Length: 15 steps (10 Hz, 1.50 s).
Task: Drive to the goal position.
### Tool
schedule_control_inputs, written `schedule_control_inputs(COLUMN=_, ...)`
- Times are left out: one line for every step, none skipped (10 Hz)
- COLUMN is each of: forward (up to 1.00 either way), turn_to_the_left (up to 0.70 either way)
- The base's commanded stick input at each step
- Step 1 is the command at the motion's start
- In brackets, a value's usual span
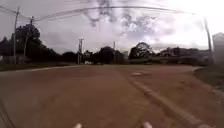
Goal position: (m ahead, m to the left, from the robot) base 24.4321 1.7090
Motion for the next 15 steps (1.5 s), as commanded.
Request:
schedule_control_inputs(forward=0.5, turn_to_the_left=0.0)
schedule_control_inputs(forward=0.5, turn_to_the_left=0.0)
schedule_control_inputs(forward=0.5, turn_to_the_left=0.0)
schedule_control_inputs(forward=0.5, turn_to_the_left=0.0)
schedule_control_inputs(forward=0.5, turn_to_the_left=0.0)
schedule_control_inputs(forward=0.5, turn_to_the_left=0.0)
schedule_control_inputs(forward=0.5, turn_to_the_left=0.0)
schedule_control_inputs(forward=0.5, turn_to_the_left=0.0)
schedule_control_inputs(forward=0.5, turn_to_the_left=0.0)
schedule_control_inputs(forward=0.5, turn_to_the_left=0.0)
schedule_control_inputs(forward=0.5, turn_to_the_left=0.0)
schedule_control_inputs(forward=0.5, turn_to_the_left=0.0)
schedule_control_inputs(forward=0.5, turn_to_the_left=0.0)
schedule_control_inputs(forward=0.5, turn_to_the_left=0.0)
schedule_control_inputs(forward=0.5, turn_to_the_left=0.0)
